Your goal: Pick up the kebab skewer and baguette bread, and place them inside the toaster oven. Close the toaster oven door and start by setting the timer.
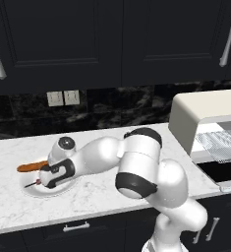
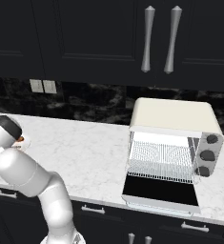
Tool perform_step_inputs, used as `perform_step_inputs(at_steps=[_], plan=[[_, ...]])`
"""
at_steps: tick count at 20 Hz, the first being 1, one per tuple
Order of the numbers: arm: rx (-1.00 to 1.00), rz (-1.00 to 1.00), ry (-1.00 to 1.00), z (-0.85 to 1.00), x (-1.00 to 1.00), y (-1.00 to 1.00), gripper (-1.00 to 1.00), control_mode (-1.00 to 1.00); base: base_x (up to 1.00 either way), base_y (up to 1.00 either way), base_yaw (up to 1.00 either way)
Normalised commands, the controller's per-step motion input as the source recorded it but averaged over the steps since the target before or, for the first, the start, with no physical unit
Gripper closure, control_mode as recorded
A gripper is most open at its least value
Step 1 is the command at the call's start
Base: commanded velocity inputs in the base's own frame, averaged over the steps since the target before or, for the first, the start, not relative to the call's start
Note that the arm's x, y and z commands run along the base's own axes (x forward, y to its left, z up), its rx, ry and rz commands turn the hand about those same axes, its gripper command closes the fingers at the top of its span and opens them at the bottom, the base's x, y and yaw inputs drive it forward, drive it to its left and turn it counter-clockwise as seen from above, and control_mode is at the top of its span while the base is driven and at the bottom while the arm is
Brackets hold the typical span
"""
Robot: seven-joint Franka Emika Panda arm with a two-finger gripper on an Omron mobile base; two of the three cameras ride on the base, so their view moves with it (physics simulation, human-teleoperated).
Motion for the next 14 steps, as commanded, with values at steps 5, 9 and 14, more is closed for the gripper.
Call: perform_step_inputs(at_steps=[5, 9, 14], plan=[[-0.12, 0.0, 0.06, 0.17, 0.0, 0.25, -1.0, -1.0, 0.0, 0.0, 0.0], [-0.13, 0.0, 0.04, 0.45, -0.02, 0.21, -1.0, -1.0, 0.0, 0.0, 0.0], [-0.15, 0.0, 0.01, 0.49, -0.03, 0.15, -1.0, -1.0, 0.0, 0.0, 0.0]])
